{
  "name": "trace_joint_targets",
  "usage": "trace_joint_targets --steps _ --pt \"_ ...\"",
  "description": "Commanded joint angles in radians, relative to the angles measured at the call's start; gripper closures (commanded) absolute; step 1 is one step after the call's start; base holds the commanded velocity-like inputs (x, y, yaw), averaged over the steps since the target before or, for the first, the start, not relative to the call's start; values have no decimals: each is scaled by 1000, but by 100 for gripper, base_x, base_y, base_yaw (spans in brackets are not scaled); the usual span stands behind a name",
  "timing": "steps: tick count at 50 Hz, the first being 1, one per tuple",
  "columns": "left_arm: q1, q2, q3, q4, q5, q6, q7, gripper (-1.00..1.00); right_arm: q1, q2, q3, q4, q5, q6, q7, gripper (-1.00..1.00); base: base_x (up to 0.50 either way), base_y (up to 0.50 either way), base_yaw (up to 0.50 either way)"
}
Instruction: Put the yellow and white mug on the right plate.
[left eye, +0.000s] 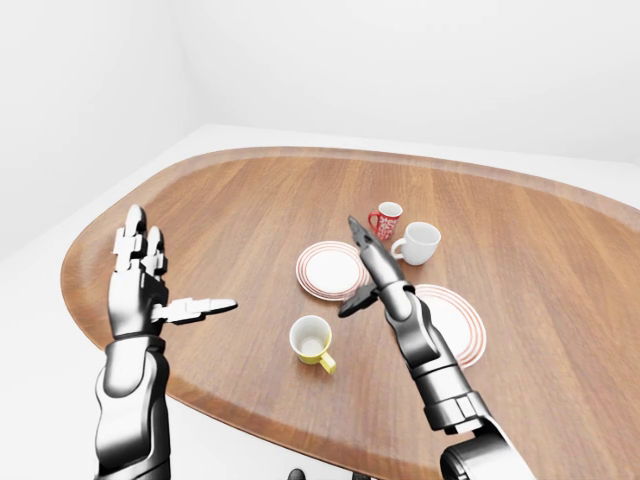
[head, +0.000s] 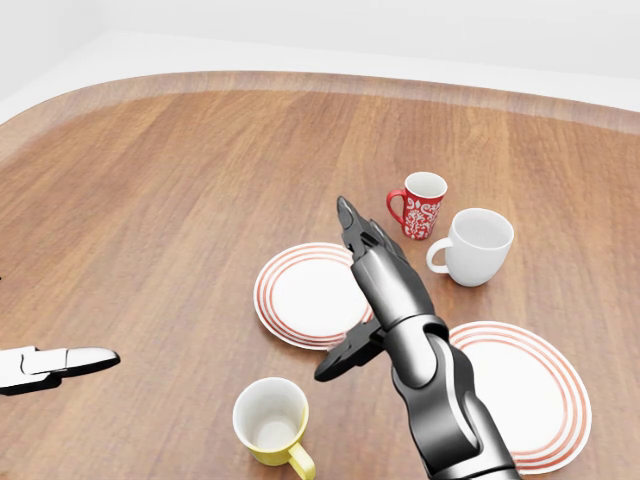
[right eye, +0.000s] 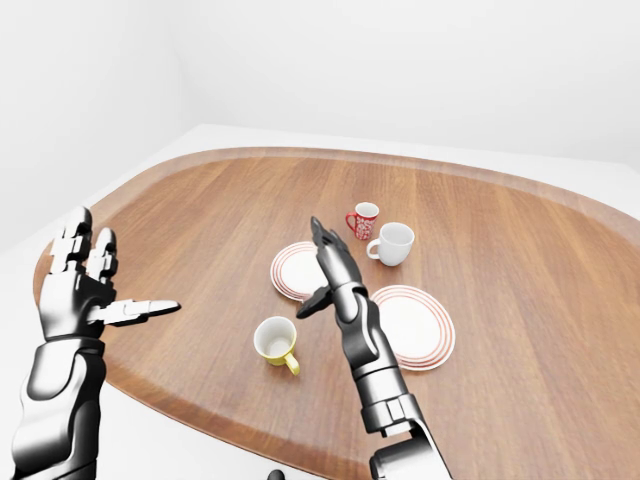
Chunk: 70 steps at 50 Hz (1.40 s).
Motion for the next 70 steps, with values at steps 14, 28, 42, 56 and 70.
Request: trace_joint_targets --steps 14,28,42,56,70 --pt "0 1 -3 3 1 0 0 -100 72 29 36 -90 -40 0 84 -100 0 0 0" --pt "2 0 3 -13 -2 0 -2 -100 50 65 62 31 -61 0 32 -100 0 0 0" --pt "3 -2 1 -15 -1 0 -4 -100 57 90 82 87 -80 -17 5 -100 0 0 0" --pt "5 -4 -2 -13 1 0 -6 -100 51 105 93 164 -98 -48 -31 -100 0 0 0" --pt "7 -5 -3 -24 1 0 -7 -100 15 112 89 288 -107 -86 -83 -100 0 0 0"
